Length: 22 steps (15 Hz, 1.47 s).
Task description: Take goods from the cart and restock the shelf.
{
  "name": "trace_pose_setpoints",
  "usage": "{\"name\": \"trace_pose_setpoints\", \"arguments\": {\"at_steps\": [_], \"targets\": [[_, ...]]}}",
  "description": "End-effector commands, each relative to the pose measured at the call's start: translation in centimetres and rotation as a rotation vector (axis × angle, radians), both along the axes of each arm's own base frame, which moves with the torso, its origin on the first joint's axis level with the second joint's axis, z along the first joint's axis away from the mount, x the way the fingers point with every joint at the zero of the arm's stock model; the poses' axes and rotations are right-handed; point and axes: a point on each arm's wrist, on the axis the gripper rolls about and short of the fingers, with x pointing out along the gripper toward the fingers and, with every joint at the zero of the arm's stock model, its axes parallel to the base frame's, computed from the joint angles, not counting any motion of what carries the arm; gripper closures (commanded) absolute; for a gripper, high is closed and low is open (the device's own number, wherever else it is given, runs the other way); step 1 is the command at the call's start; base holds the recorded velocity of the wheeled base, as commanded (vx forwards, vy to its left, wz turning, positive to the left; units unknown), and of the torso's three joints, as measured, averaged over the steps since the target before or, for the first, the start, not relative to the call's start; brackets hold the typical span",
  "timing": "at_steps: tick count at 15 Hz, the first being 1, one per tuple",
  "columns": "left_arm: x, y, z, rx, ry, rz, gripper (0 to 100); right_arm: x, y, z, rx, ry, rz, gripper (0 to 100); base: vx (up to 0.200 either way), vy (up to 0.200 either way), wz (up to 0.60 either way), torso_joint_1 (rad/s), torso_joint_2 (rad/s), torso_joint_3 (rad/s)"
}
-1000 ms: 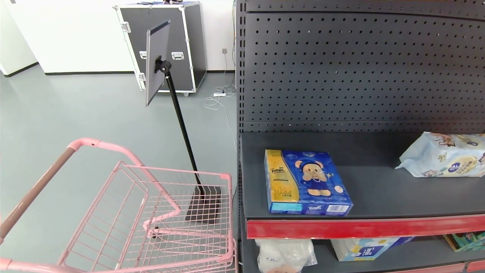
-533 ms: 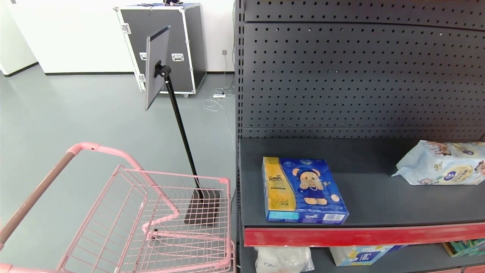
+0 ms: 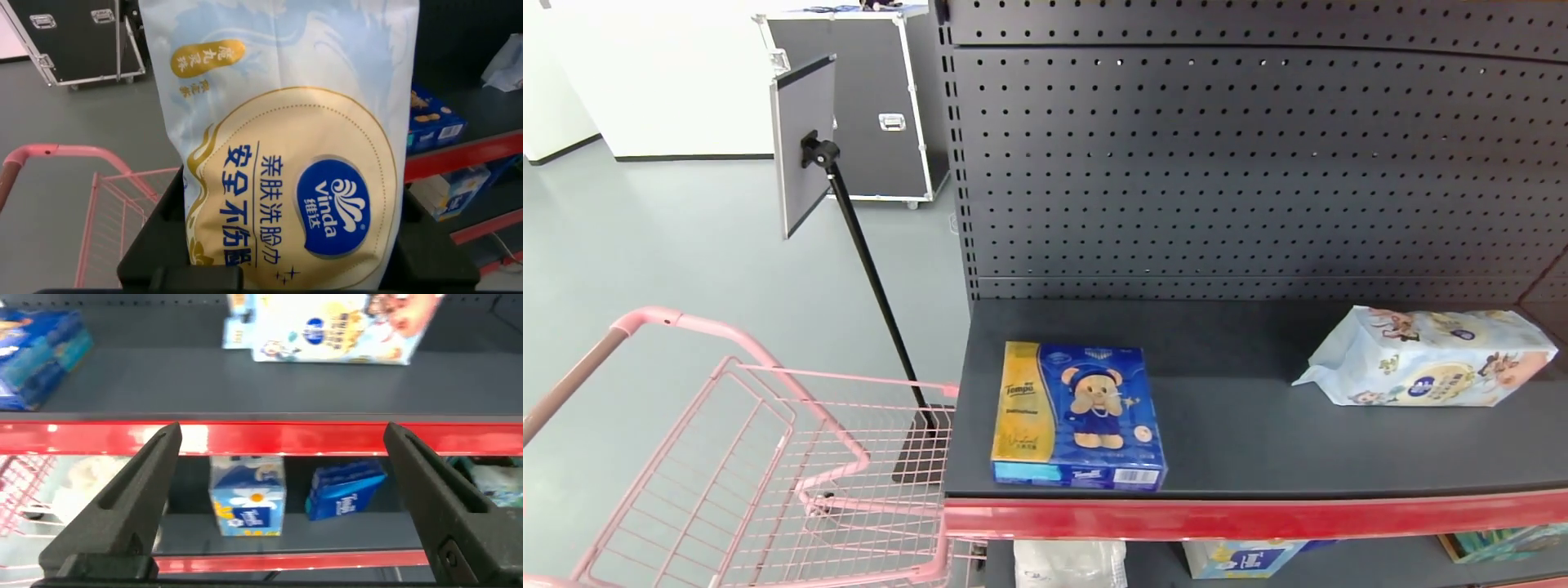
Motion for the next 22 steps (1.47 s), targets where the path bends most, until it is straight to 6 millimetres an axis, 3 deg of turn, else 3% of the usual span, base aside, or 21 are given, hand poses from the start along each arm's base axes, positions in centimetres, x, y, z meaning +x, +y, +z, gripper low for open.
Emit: {"name": "trace_pose_setpoints", "arguments": {"at_steps": [1, 22], "targets": [[-0.1, 0.0, 0.1, -0.001, -0.005, 0.0, 100, 0.0, 0.0, 0.0, -0.001, 0.0, 0.0, 0, 0.0, -0.2, 0.0, 0.007, 0.0, -0.002], [1.5, -0.3, 0.3, 0.02, 0.07, -0.012, 100, 0.0, 0.0, 0.0, 0.002, 0.001, -0.001, 0, 0.0, -0.2, 0.0, 0.002, 0.0, 0.002]]}}
